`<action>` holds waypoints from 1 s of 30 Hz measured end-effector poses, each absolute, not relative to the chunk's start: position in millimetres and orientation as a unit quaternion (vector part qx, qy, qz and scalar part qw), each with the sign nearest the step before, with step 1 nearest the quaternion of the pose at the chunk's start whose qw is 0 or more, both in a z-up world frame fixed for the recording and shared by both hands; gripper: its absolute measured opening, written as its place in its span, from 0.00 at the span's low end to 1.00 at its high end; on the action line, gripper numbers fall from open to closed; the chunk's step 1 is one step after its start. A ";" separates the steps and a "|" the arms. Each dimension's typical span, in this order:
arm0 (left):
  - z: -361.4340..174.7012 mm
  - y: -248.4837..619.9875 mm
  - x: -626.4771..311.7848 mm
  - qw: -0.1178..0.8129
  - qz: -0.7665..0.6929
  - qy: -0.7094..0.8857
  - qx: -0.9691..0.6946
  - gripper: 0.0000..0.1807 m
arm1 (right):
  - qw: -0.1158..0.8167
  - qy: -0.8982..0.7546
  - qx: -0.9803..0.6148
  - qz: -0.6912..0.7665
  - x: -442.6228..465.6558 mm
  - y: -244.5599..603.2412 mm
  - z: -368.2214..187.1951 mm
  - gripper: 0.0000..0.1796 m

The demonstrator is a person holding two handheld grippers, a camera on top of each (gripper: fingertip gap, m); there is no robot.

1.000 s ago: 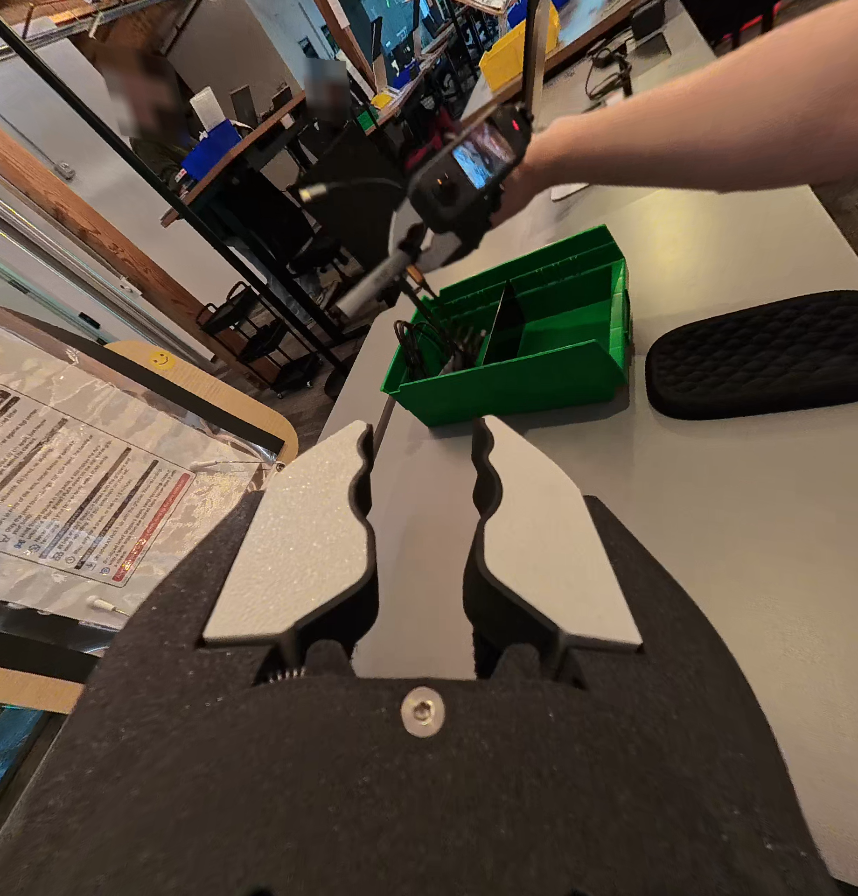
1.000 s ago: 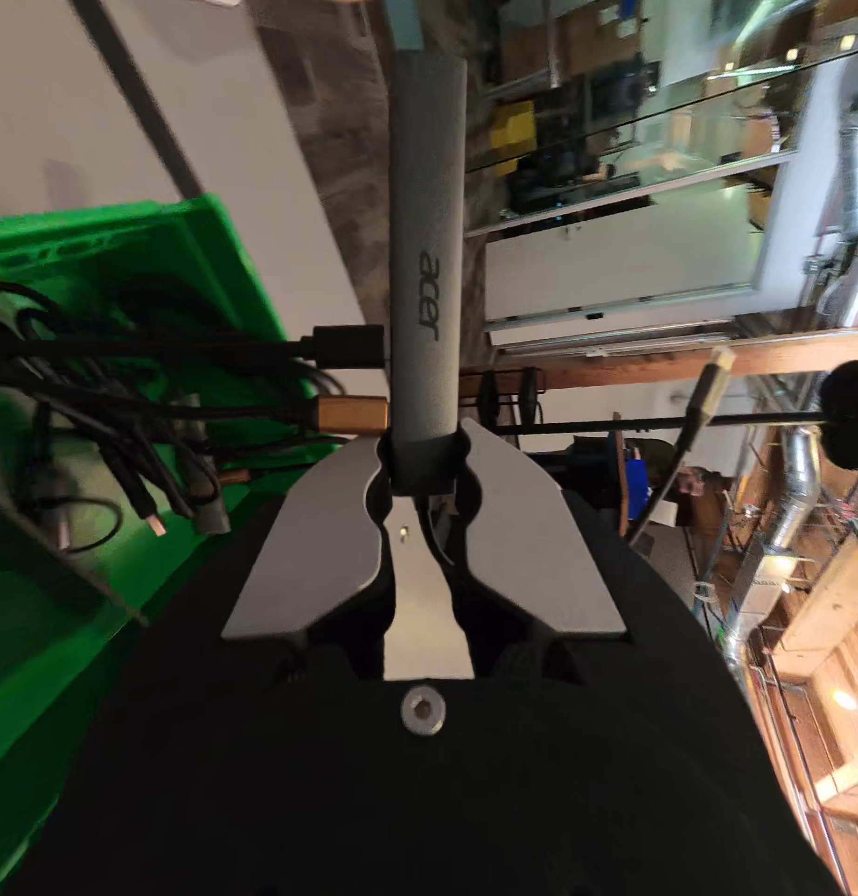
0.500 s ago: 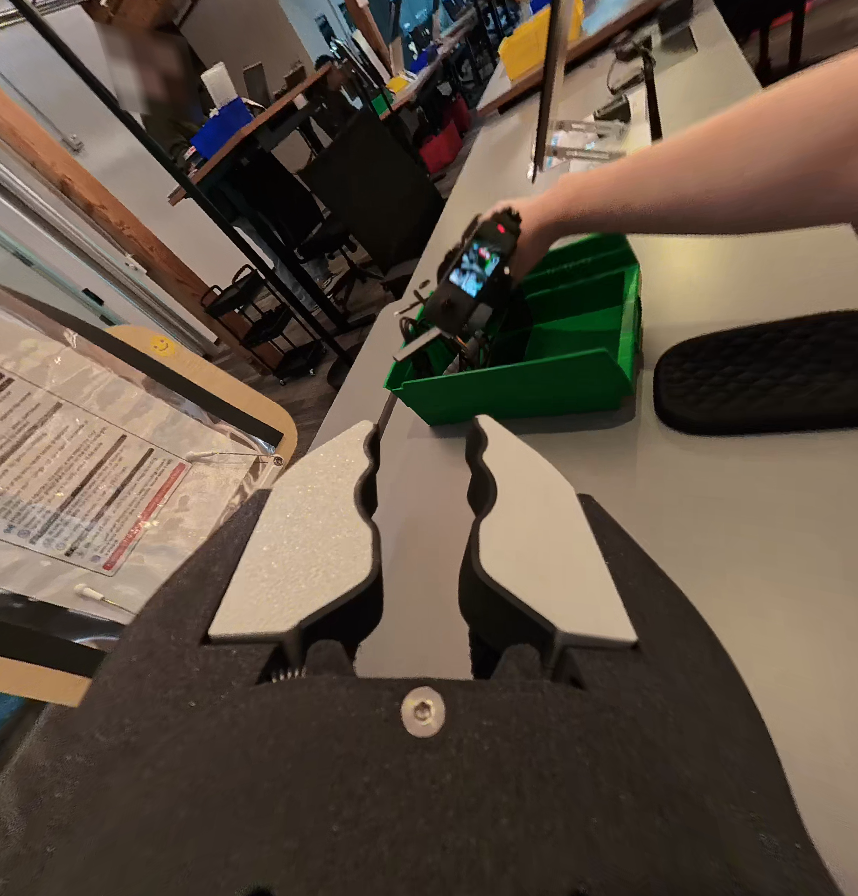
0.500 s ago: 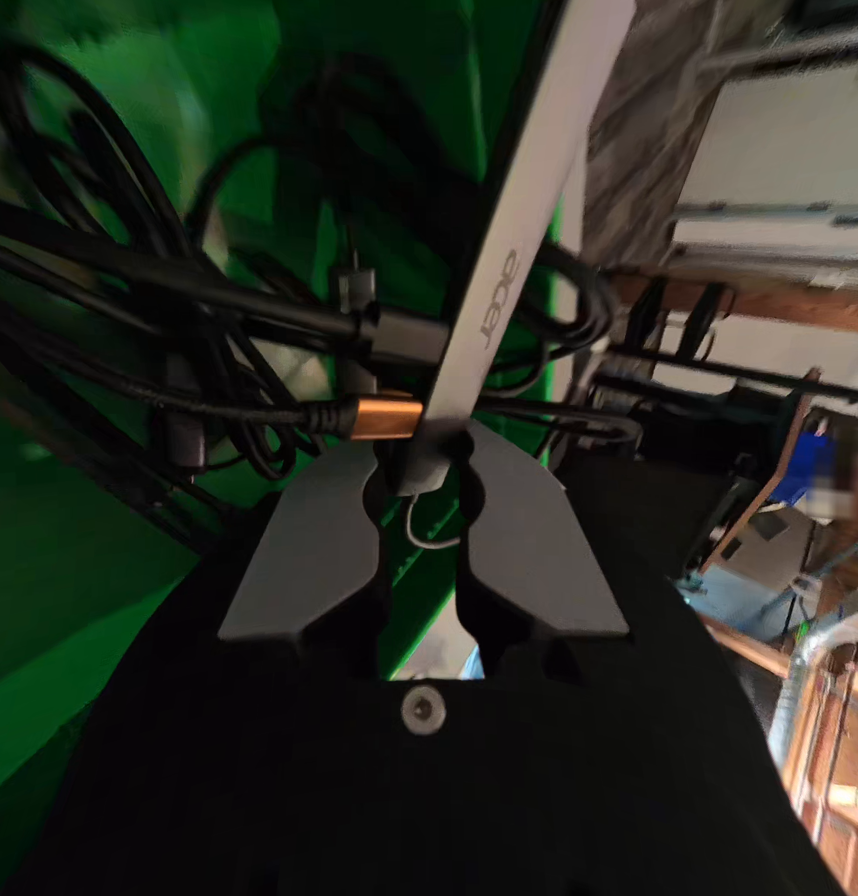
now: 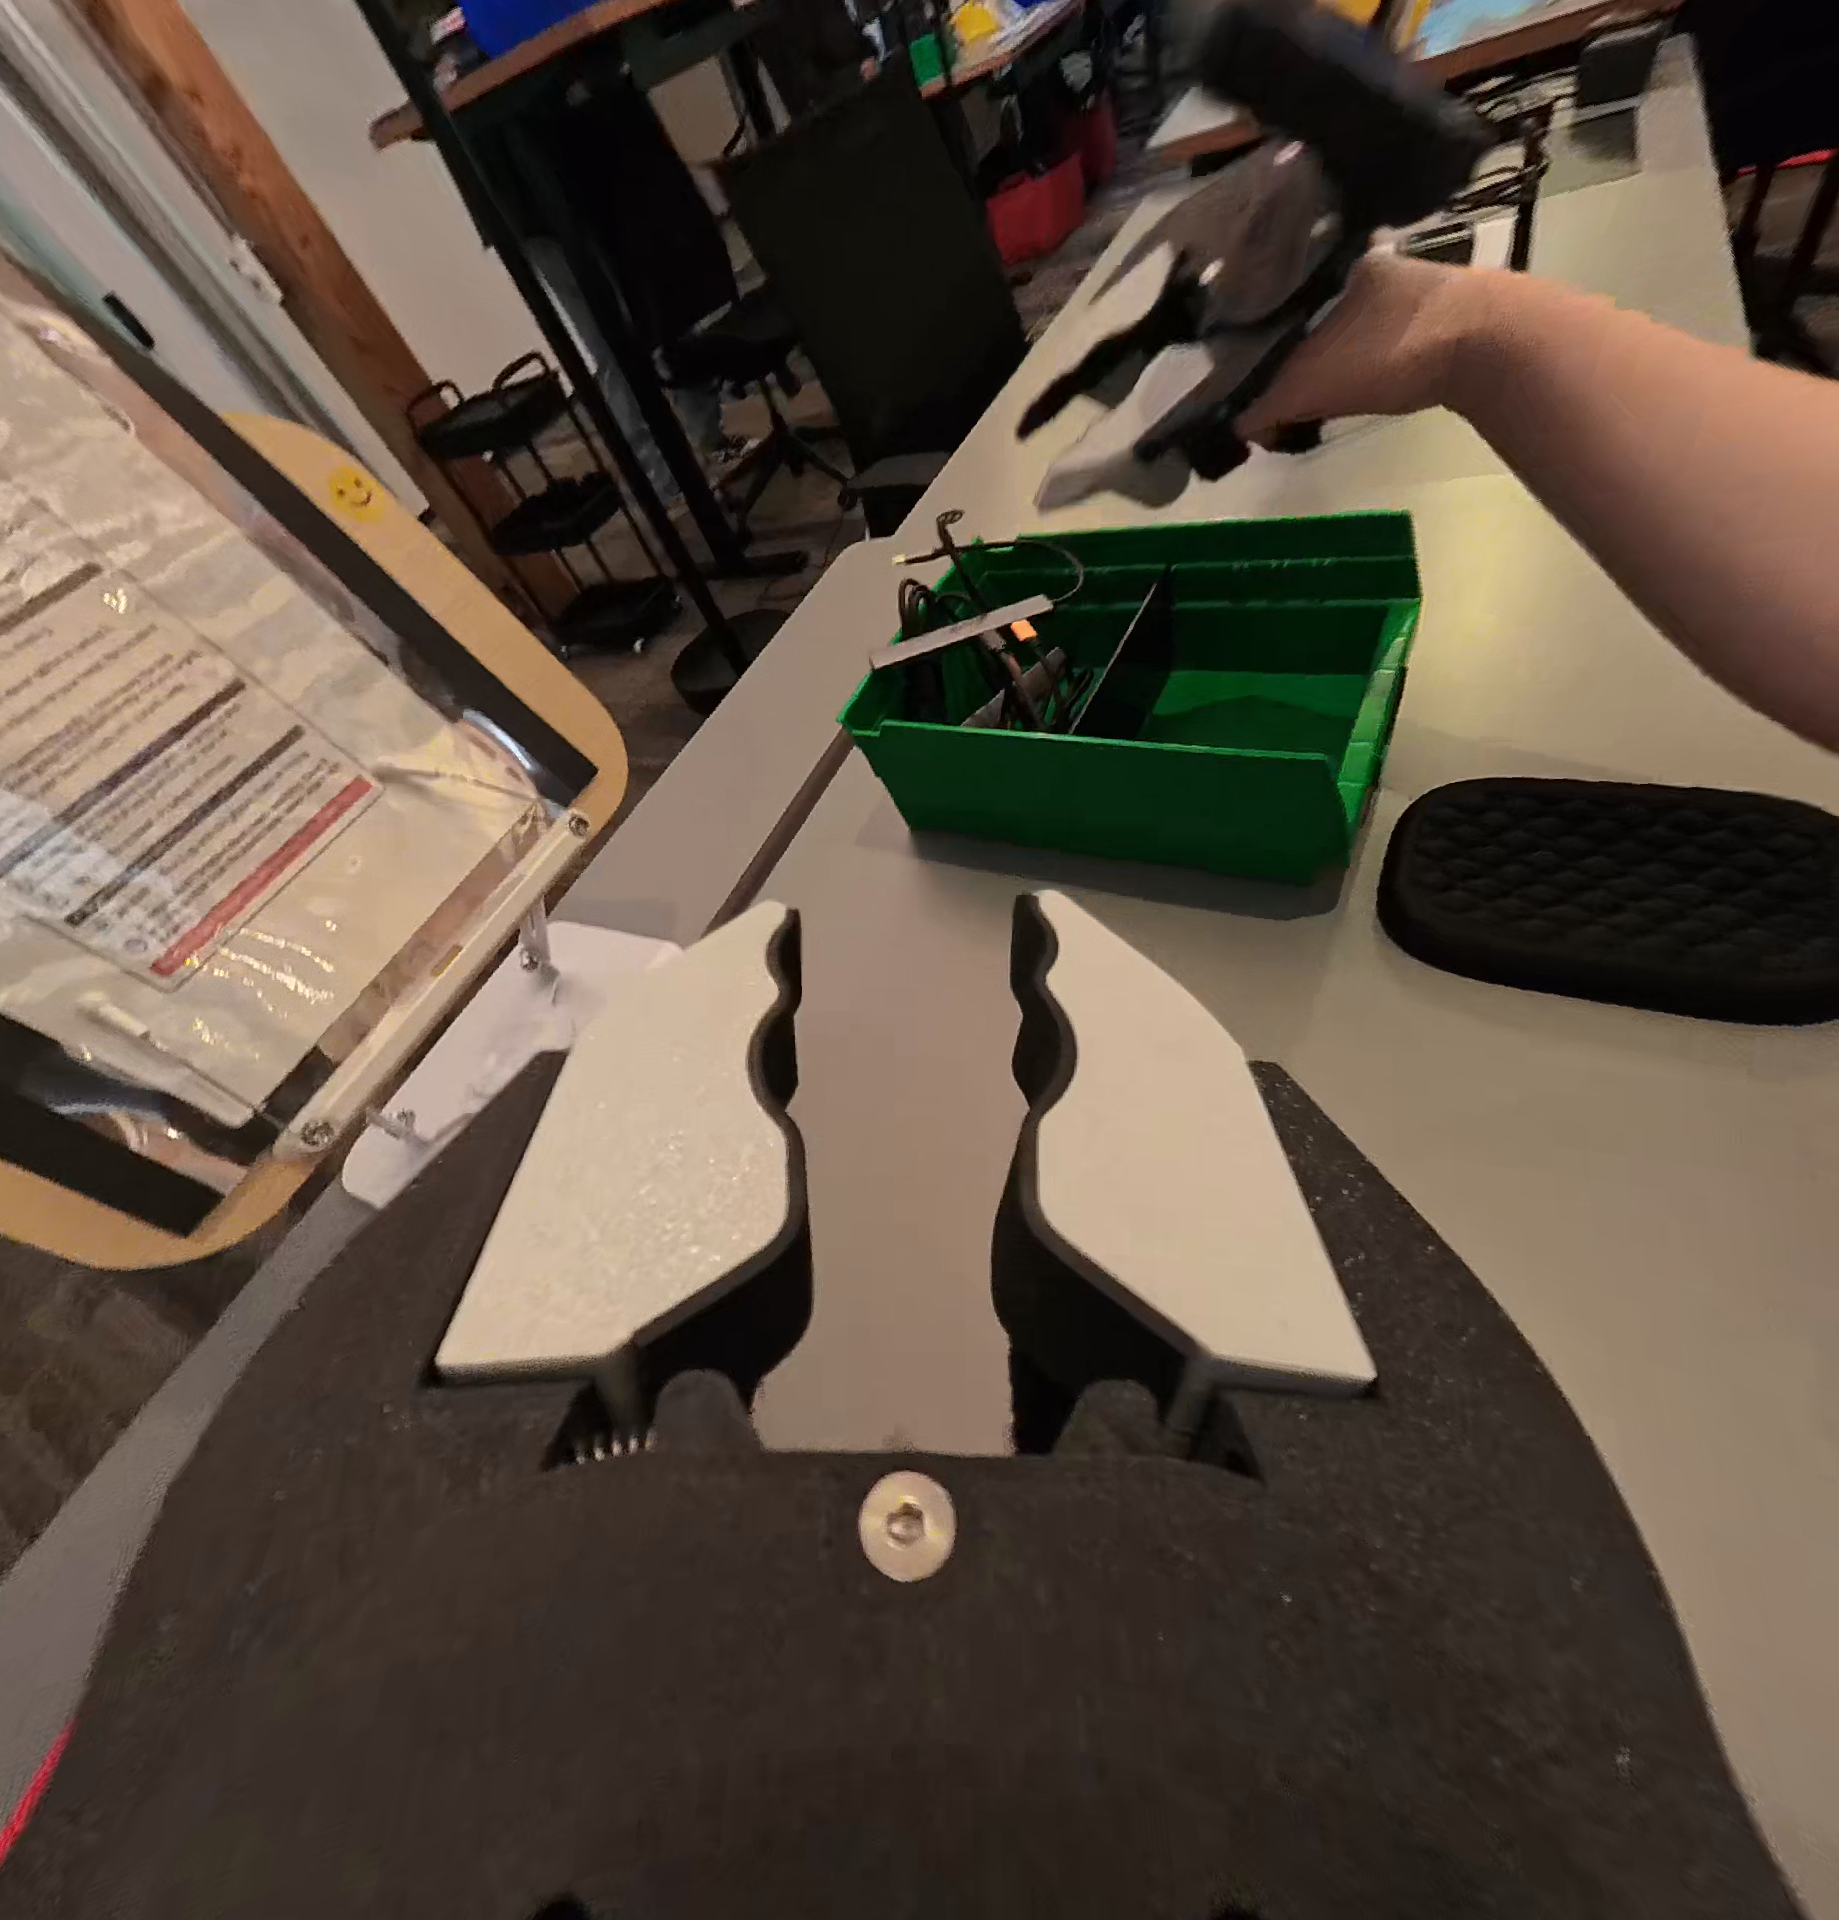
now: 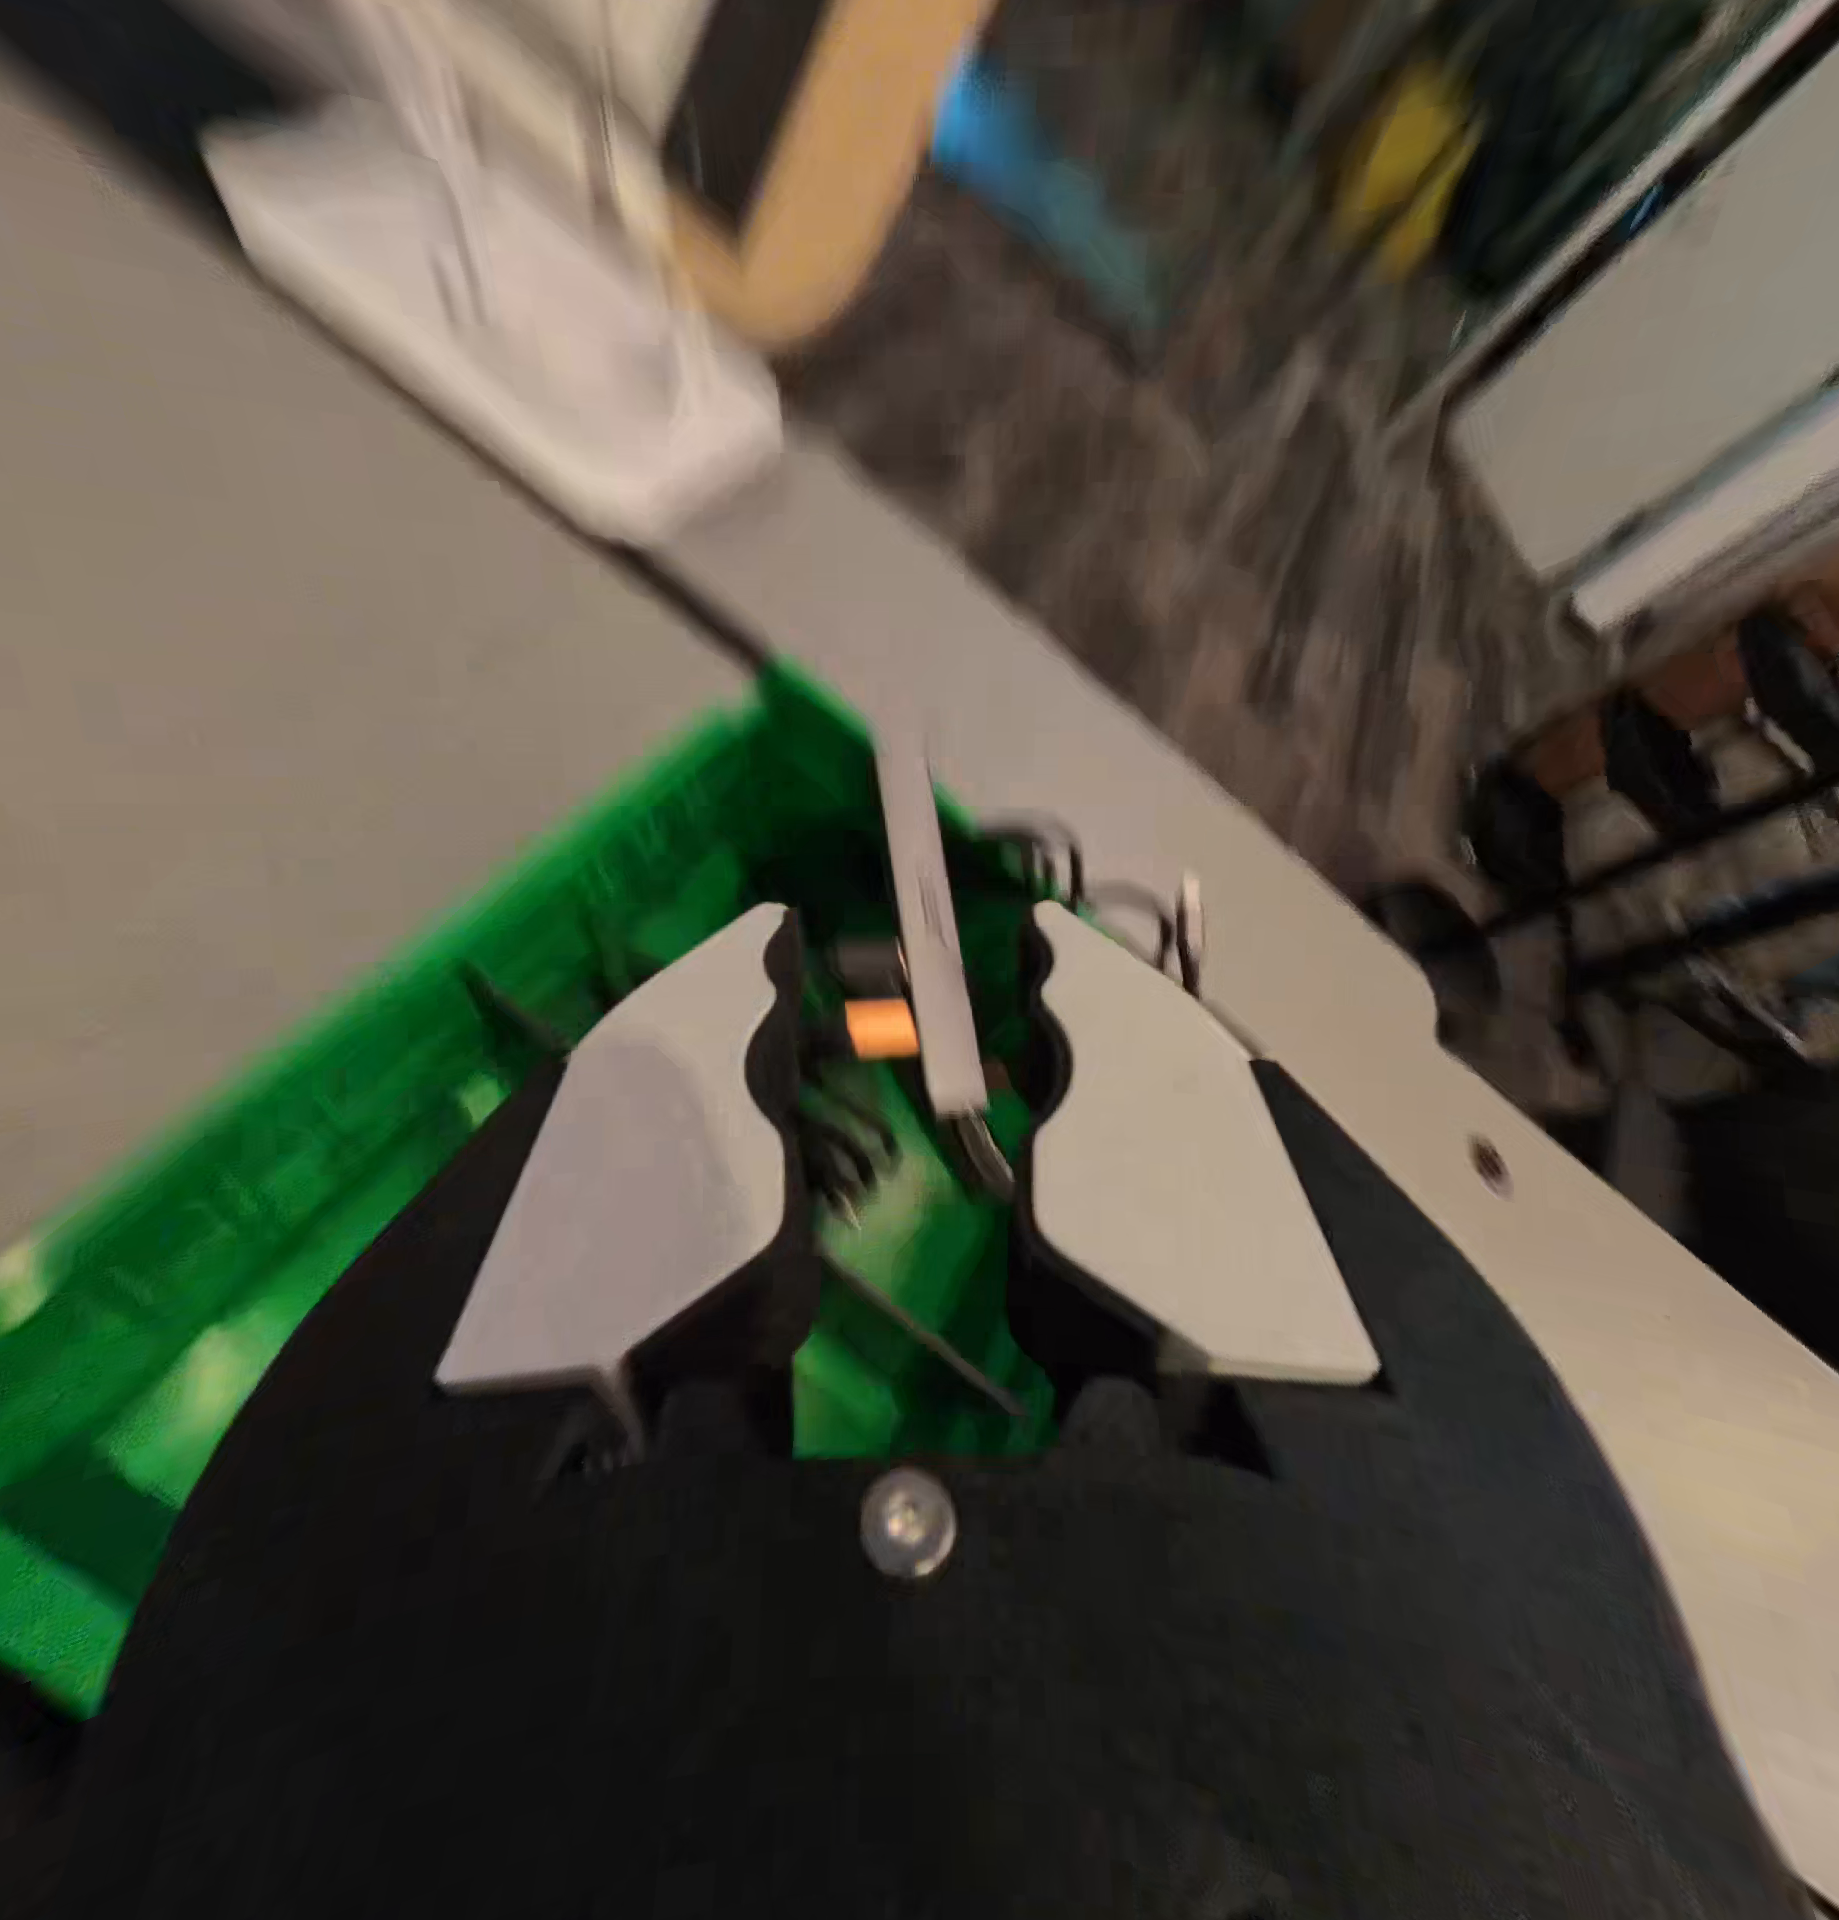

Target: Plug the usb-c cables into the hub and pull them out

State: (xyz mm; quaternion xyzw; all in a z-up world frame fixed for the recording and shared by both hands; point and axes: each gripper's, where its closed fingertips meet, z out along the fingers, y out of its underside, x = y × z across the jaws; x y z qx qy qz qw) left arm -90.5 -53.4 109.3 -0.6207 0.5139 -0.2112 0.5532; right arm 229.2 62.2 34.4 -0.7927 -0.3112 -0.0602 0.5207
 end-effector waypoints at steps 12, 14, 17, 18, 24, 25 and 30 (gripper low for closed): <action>183.6 -33.8 -92.1 0.808 -0.163 0.296 -0.483 0.00 | 0.871 -0.180 -0.457 0.009 26.9 -5.5 200.3 0.00; 179.3 -29.1 -90.4 0.824 -0.114 0.285 -0.477 0.00 | 0.872 -0.203 -0.445 -0.032 -4.5 -11.9 188.5 0.00; 165.3 -20.8 -79.0 0.817 -0.098 0.286 -0.491 0.00 | 0.879 -0.224 -0.418 -0.052 -30.5 -23.3 176.9 0.00; 162.1 -20.0 -75.3 0.818 -0.102 0.284 -0.489 0.00 | 0.875 -0.230 -0.422 -0.053 -34.9 -22.2 173.0 0.00; 147.7 -18.9 -56.6 0.813 -0.099 0.305 -0.485 0.00 | 0.863 -0.249 -0.438 0.005 -44.4 -17.9 160.2 0.00; 145.5 -19.7 -53.0 0.812 -0.100 0.311 -0.483 0.00 | 0.861 -0.255 -0.440 0.012 -47.5 -18.3 157.5 0.00; 132.6 -11.4 -47.1 0.807 -0.068 0.320 -0.491 0.00 | 0.864 -0.248 -0.437 0.035 -50.1 -21.2 153.1 0.00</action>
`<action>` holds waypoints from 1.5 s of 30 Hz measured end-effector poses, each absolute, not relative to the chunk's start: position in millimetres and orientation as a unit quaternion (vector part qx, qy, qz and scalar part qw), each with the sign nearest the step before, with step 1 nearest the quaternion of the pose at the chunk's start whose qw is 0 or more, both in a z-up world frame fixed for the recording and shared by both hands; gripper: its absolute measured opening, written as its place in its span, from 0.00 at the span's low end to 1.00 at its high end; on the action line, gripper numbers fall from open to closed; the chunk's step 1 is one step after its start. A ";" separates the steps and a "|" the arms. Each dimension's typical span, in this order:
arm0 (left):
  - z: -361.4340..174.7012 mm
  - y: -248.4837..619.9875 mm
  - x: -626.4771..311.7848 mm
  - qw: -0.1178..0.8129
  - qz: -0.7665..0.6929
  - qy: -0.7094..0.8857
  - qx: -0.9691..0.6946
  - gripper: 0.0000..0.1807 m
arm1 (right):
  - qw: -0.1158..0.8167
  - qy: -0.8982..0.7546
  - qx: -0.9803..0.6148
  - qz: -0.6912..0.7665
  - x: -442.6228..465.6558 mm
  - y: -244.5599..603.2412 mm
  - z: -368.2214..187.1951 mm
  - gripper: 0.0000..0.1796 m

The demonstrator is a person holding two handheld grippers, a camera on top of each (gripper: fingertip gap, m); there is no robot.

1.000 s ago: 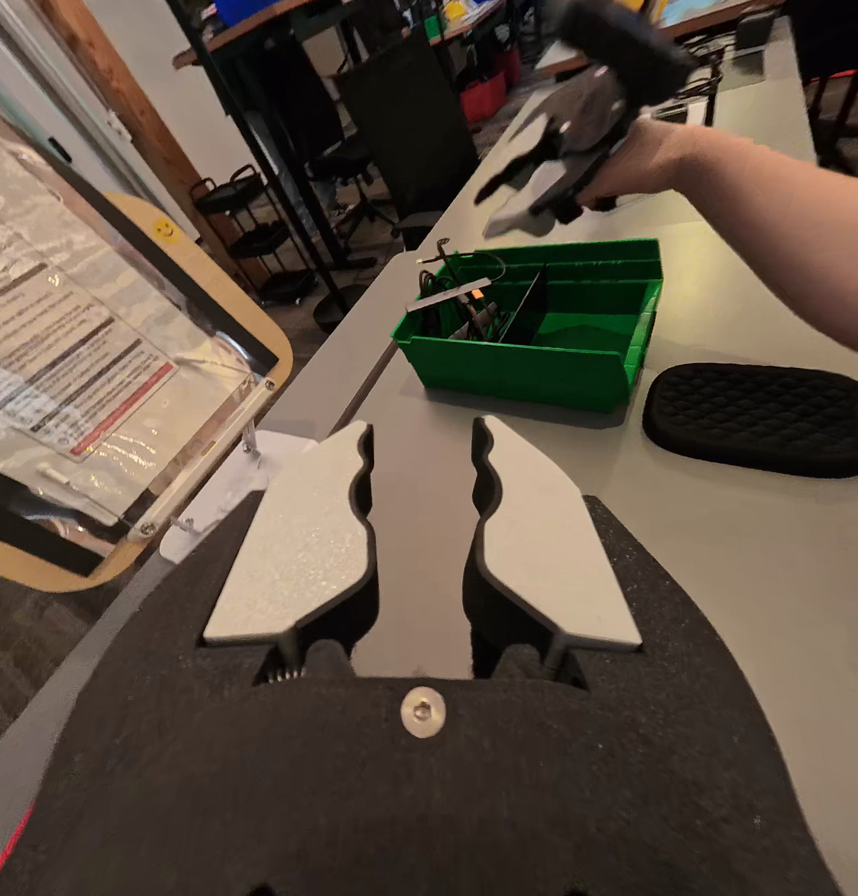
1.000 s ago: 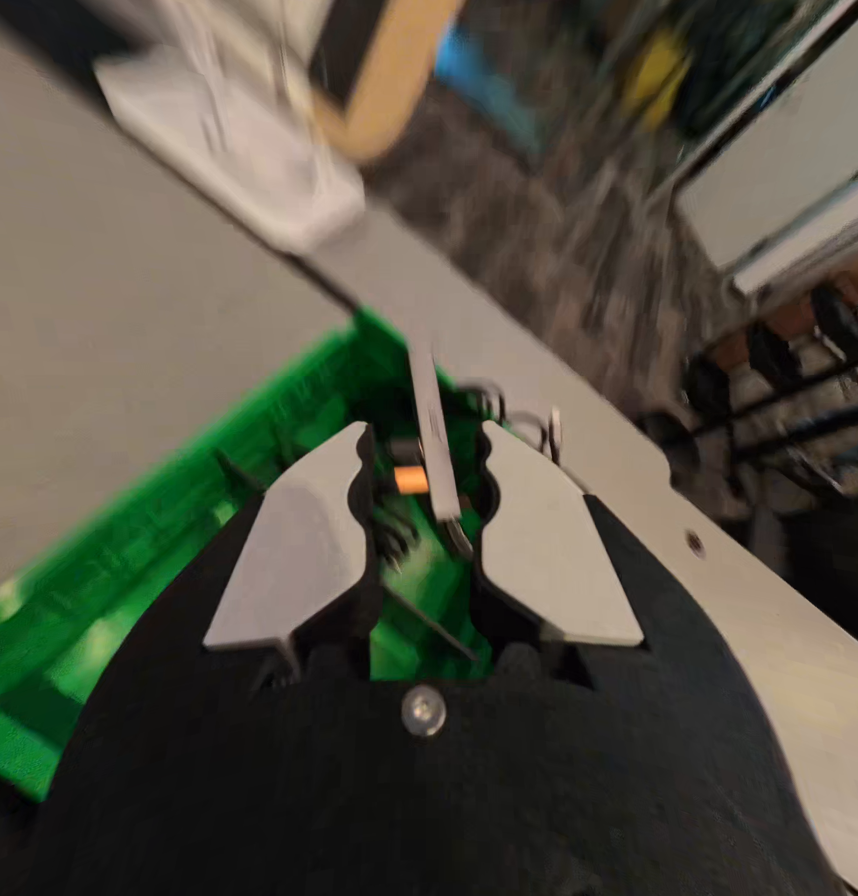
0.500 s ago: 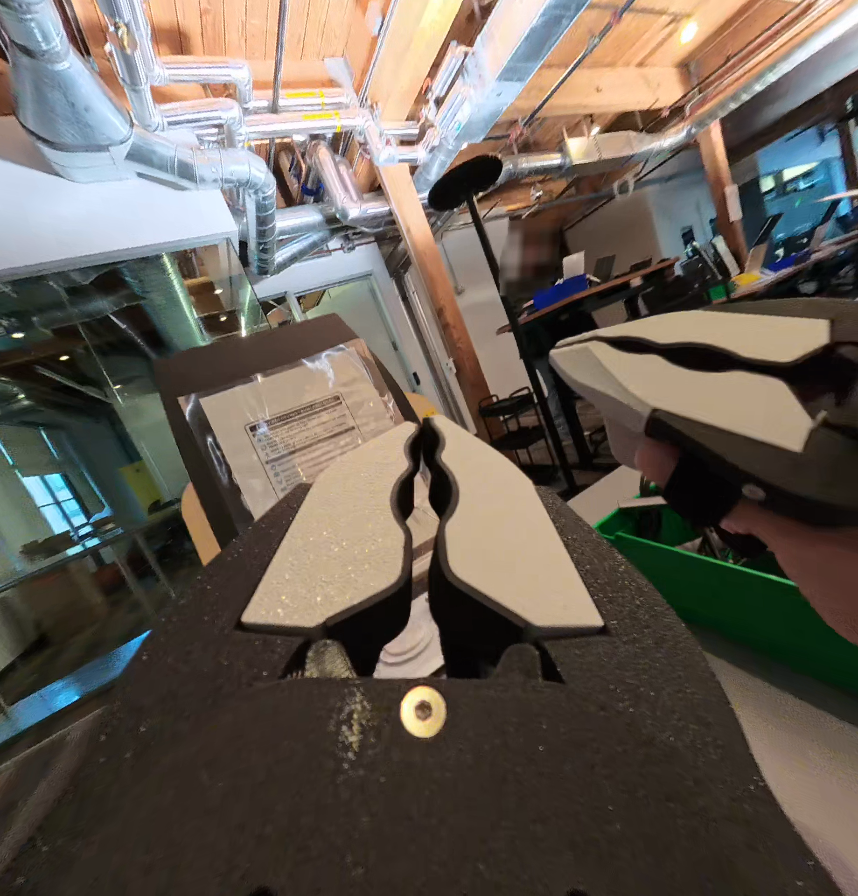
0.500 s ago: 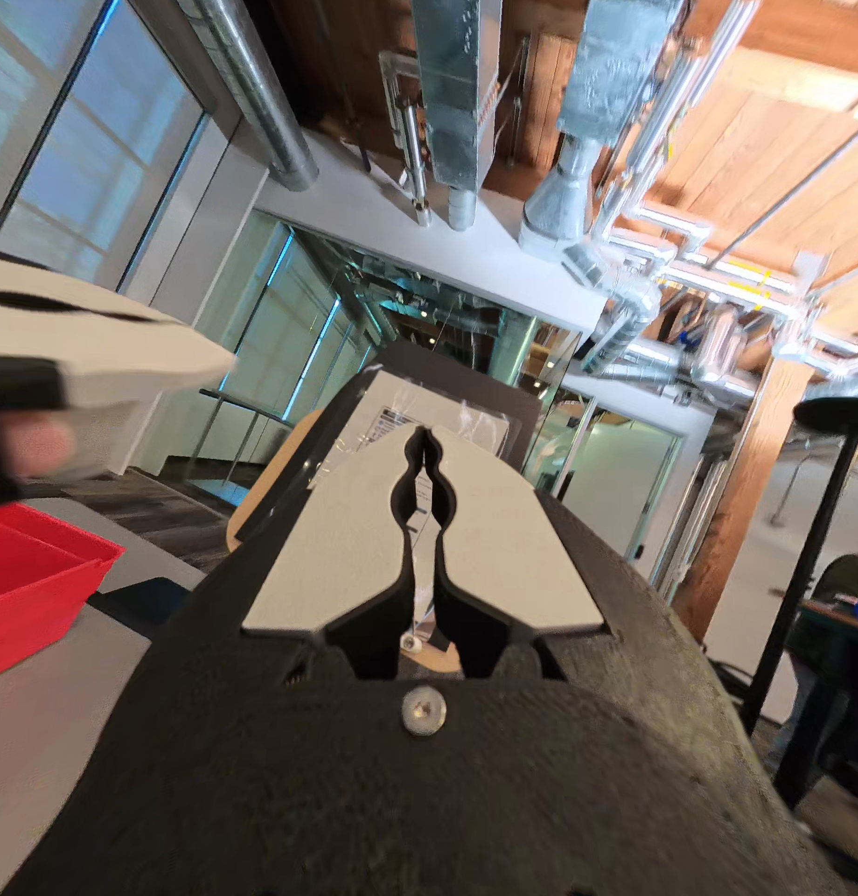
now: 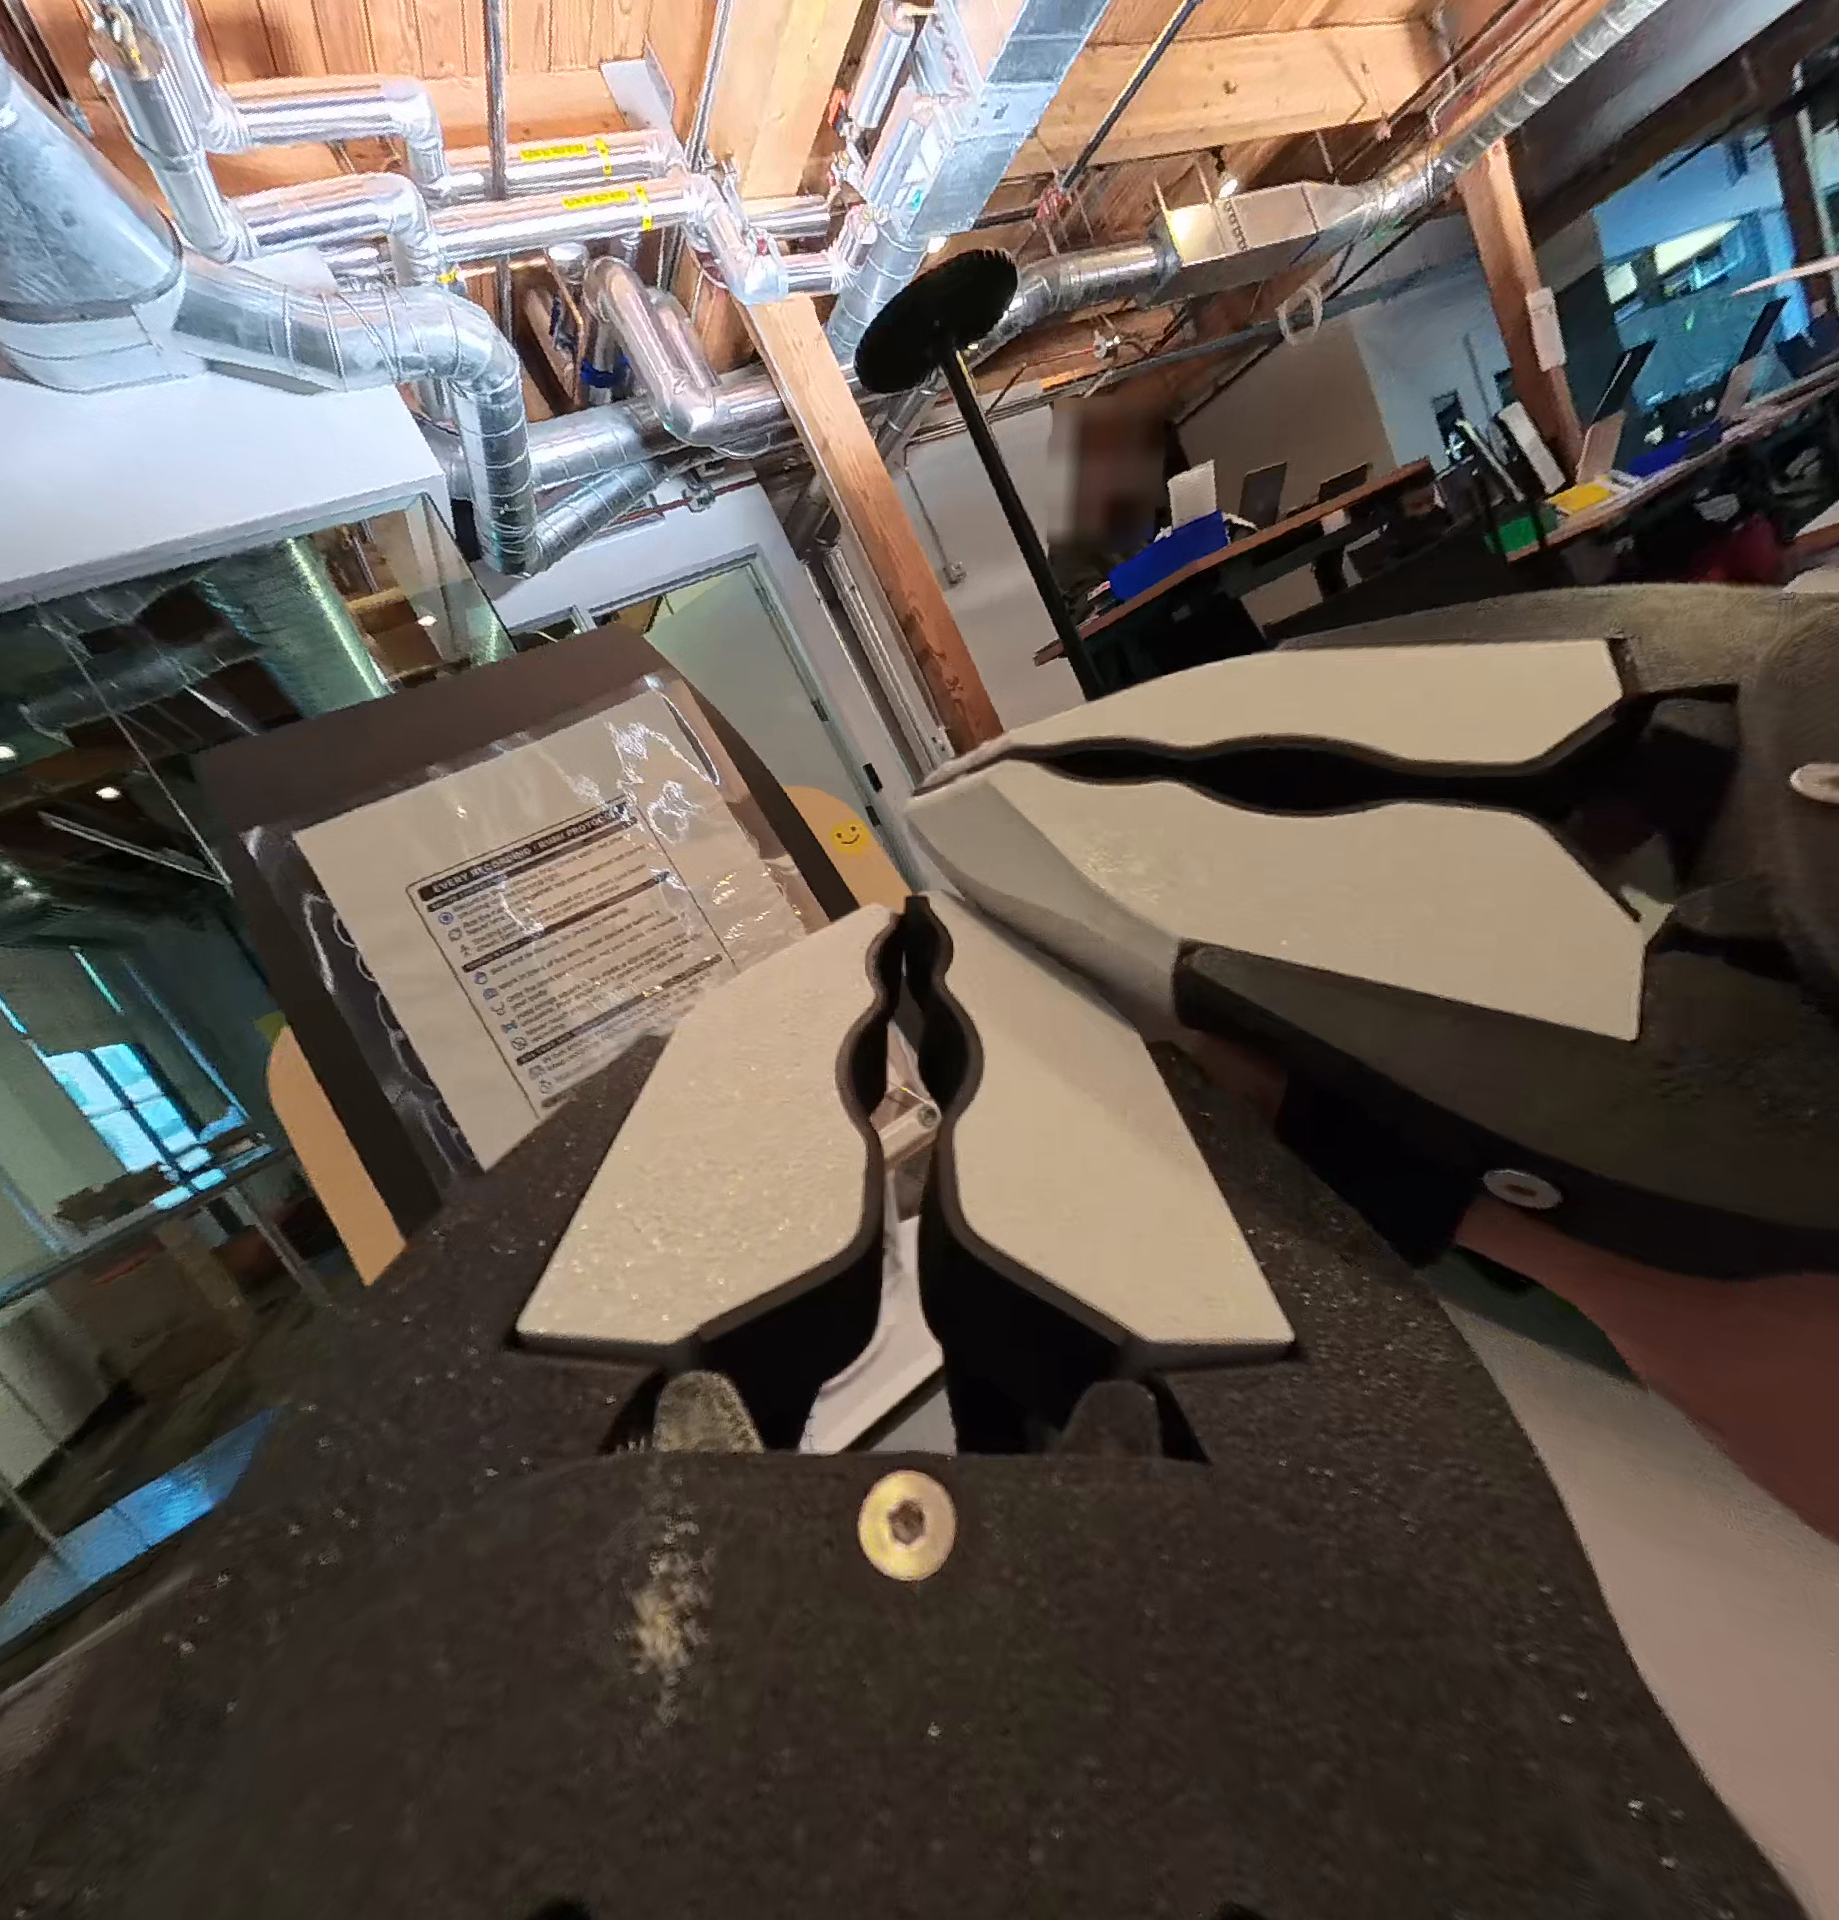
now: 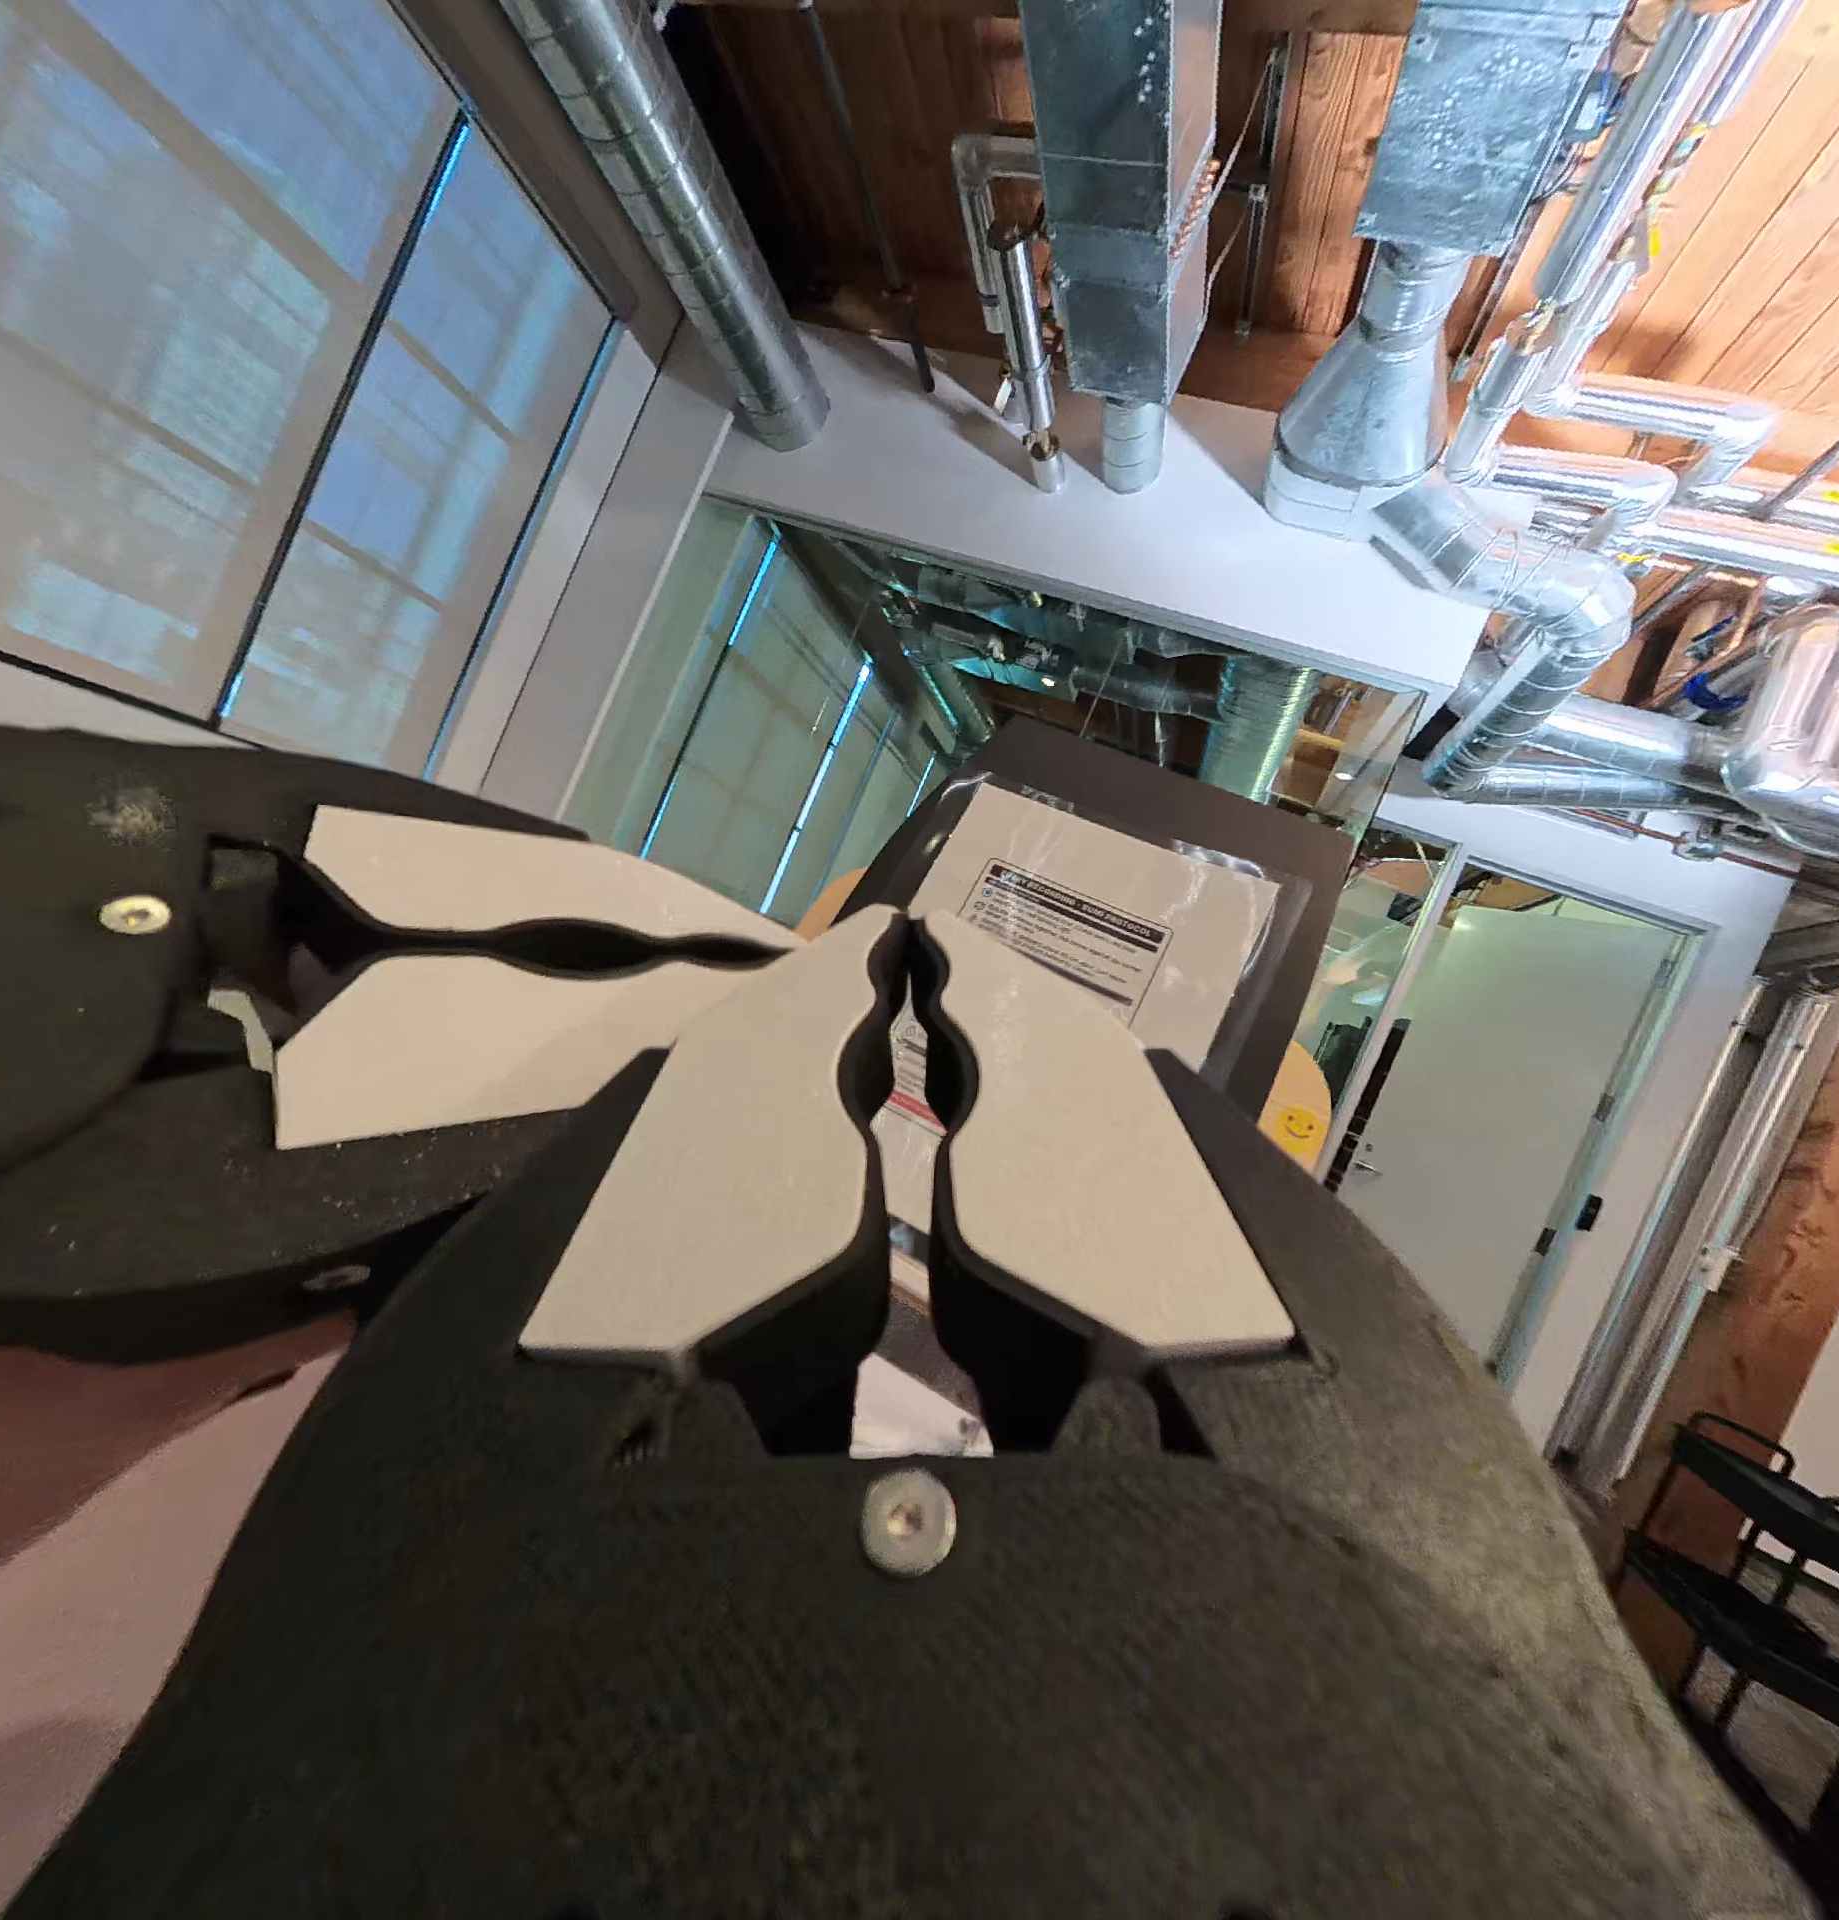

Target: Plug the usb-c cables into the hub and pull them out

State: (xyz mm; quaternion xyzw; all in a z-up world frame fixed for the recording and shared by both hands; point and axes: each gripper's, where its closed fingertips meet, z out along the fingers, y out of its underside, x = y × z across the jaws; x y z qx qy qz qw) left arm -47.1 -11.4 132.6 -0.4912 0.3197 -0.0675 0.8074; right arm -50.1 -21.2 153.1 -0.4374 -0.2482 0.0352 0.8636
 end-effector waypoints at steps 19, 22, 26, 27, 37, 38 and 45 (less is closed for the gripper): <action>146.4 -21.2 -49.9 0.791 -0.256 0.269 -0.486 0.00 | 0.857 -0.231 -0.457 0.067 -45.1 -15.5 152.3 0.00; 177.1 -50.9 -59.7 0.722 -0.496 0.237 -0.420 0.00 | 0.855 -0.234 -0.384 0.259 -43.3 -49.4 179.4 0.00; 204.8 -71.1 -84.5 0.618 -0.671 0.213 -0.349 0.00 | 0.775 -0.260 -0.314 0.483 -28.4 -80.5 206.7 0.00; 207.5 -72.6 -88.5 0.615 -0.679 0.211 -0.341 0.00 | 0.766 -0.262 -0.306 0.502 -24.3 -82.0 209.0 0.00; 218.9 -76.6 -106.3 0.630 -0.657 0.228 -0.344 0.00 | 0.691 -0.307 -0.310 0.576 -12.7 -85.1 214.0 0.00; 220.8 -73.5 -113.6 0.637 -0.639 0.235 -0.362 0.00 | 0.691 -0.330 -0.334 0.549 -8.3 -82.5 212.8 0.00; 186.0 -16.6 -314.6 0.731 -0.110 0.115 -0.664 0.21 | 0.668 -0.153 -0.719 -0.113 268.9 -13.8 136.5 0.09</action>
